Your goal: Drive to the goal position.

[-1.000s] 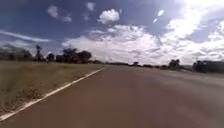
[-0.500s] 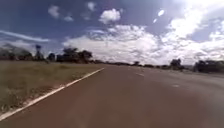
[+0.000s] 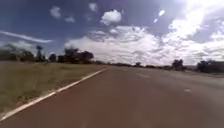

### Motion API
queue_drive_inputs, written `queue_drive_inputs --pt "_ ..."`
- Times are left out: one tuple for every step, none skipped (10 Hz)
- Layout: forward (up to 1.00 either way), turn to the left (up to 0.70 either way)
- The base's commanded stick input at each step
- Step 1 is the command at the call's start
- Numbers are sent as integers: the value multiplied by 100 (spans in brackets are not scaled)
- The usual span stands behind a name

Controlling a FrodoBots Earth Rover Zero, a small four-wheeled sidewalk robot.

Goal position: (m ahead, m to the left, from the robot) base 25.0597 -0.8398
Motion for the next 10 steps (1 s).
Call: queue_drive_inputs --pt "100 0" --pt "100 0" --pt "100 0" --pt "100 0" --pt "100 0" --pt "100 0" --pt "100 0" --pt "100 0" --pt "100 0" --pt "100 0"
